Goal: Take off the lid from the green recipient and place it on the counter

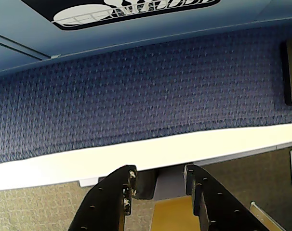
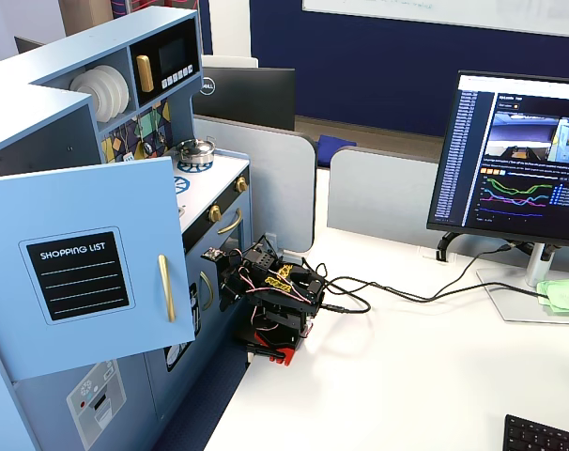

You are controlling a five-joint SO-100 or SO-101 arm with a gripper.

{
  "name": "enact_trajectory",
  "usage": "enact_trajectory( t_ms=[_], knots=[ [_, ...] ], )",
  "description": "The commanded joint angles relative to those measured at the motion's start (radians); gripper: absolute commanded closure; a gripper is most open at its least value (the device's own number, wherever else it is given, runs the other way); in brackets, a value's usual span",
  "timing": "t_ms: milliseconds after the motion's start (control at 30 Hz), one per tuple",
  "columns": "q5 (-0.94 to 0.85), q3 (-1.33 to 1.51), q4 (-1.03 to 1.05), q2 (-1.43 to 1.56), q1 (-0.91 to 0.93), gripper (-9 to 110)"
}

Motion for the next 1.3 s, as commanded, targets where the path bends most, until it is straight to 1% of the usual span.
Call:
enact_trajectory(
  t_ms=[0, 300, 367, 500, 567, 667, 700, 767, 833, 900, 1000, 1100, 1267],
  knots=[
    [-0.023, -0.003, 0.183, -0.006, 0.064, 101],
    [-0.029, -0.003, 0.183, -0.006, 0.061, 101],
    [-0.077, -0.005, 0.169, -0.006, 0.064, 101],
    [-0.123, -0.084, 0.008, -0.008, 0.064, 101],
    [-0.167, -0.198, -0.067, -0.009, 0.048, 101],
    [-0.287, -0.416, -0.176, -0.058, 0.054, 101],
    [-0.287, -0.489, -0.229, -0.084, 0.06, 101],
    [-0.278, -0.595, -0.397, -0.14, 0.086, 101],
    [-0.278, -0.686, -0.591, -0.218, 0.11, 97],
    [-0.236, -0.795, -0.713, -0.307, 0.121, 90],
    [-0.189, -0.957, -0.759, -0.425, 0.127, 79],
    [-0.163, -1.066, -0.773, -0.502, 0.118, 72],
    [-0.158, -1.108, -0.824, -0.555, 0.092, 67]
  ],
)
